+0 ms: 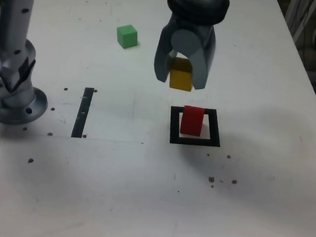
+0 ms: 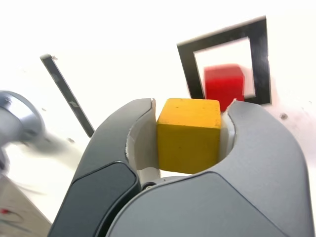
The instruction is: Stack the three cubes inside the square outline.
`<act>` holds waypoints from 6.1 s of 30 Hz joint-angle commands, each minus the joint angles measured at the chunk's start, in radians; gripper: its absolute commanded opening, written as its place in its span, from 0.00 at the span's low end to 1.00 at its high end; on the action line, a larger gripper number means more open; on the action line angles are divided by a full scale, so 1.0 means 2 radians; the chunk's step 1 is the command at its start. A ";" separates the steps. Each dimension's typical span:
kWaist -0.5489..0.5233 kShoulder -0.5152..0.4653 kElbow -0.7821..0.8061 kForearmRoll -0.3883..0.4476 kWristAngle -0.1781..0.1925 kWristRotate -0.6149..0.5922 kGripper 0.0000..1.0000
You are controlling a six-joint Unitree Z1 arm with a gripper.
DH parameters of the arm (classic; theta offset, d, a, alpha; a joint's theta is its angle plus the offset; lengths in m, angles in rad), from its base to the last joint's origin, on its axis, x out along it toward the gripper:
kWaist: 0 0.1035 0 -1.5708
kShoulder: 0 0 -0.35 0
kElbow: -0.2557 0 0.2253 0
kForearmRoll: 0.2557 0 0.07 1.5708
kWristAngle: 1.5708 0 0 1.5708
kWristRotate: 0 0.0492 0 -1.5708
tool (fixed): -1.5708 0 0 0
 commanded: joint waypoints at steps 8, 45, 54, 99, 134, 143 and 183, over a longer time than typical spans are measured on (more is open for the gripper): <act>-0.041 0.020 0.002 0.002 0.013 -0.101 0.14; -0.014 0.064 0.027 -0.067 0.006 -0.044 0.17; -0.012 0.071 0.026 -0.071 0.002 -0.038 0.34; 0.434 -0.035 0.112 -0.083 0.063 0.081 0.99; 0.528 0.065 0.123 -0.145 0.060 0.105 0.98; 0.505 0.076 0.112 -0.128 0.040 0.113 0.87; 0.467 0.051 0.096 -0.126 0.044 0.128 0.14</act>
